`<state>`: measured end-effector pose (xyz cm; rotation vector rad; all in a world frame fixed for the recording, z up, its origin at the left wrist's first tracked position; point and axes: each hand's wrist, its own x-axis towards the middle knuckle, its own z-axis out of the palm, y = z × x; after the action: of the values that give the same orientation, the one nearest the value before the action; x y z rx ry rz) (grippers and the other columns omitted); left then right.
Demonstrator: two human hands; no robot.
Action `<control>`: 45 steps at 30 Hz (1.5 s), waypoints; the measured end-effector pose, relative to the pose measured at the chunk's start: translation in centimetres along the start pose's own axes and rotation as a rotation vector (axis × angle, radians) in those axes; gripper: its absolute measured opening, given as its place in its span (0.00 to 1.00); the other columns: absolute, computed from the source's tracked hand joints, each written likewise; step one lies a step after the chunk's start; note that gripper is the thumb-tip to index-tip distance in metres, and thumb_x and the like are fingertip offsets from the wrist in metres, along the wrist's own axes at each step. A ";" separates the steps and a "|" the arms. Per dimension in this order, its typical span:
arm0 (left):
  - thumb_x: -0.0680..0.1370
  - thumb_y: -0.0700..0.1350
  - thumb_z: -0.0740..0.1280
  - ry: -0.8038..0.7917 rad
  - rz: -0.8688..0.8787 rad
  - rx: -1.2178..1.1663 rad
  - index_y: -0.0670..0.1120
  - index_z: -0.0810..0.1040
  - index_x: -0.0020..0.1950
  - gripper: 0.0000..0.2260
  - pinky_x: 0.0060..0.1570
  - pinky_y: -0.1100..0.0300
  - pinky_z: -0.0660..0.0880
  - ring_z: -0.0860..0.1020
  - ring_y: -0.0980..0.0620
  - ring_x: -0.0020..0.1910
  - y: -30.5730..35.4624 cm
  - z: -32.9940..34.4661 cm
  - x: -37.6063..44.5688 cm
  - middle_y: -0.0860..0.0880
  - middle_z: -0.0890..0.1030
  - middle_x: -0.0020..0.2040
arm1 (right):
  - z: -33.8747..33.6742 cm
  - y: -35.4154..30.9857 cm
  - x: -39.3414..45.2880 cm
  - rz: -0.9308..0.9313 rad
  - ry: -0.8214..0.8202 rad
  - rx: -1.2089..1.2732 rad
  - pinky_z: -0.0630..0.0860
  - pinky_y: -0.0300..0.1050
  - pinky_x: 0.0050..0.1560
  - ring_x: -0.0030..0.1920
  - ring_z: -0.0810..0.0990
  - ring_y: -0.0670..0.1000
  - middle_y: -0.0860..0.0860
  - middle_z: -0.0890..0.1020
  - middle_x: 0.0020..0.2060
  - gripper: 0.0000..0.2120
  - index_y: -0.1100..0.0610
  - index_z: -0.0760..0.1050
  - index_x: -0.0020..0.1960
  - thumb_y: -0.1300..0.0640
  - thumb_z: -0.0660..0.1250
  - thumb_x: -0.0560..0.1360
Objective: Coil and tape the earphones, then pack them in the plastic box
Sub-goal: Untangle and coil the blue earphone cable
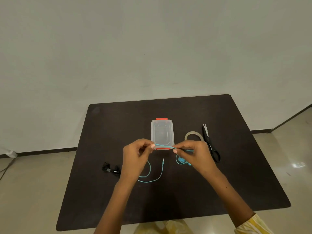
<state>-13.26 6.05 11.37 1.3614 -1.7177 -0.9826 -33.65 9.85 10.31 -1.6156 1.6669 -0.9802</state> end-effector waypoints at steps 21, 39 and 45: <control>0.69 0.38 0.75 -0.134 0.046 -0.075 0.43 0.85 0.47 0.08 0.41 0.74 0.75 0.82 0.64 0.37 4.5 0.9 1.2 0.57 0.83 0.37 | 0.8 -2.6 -1.4 -0.215 0.059 -0.126 0.72 0.30 0.58 0.59 0.75 0.44 0.51 0.76 0.58 0.20 0.58 0.78 0.56 0.65 0.76 0.65; 0.77 0.42 0.67 -0.151 -0.084 -0.115 0.41 0.78 0.47 0.05 0.36 0.70 0.76 0.81 0.56 0.40 3.0 1.1 0.6 0.49 0.83 0.43 | -0.7 -2.2 -0.8 -0.137 0.077 -0.209 0.74 0.29 0.39 0.42 0.76 0.38 0.39 0.75 0.41 0.06 0.55 0.82 0.41 0.58 0.77 0.66; 0.78 0.42 0.65 -0.076 -0.078 -0.152 0.43 0.77 0.46 0.03 0.40 0.65 0.78 0.82 0.59 0.42 2.4 2.0 0.3 0.51 0.83 0.41 | -1.1 -2.3 -0.2 -0.082 0.034 -0.254 0.80 0.45 0.41 0.43 0.77 0.44 0.40 0.76 0.40 0.10 0.52 0.77 0.38 0.53 0.78 0.64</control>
<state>-16.12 6.40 12.63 1.3154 -1.6190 -1.1977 -33.32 10.16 12.79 -1.8536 1.8204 -0.8673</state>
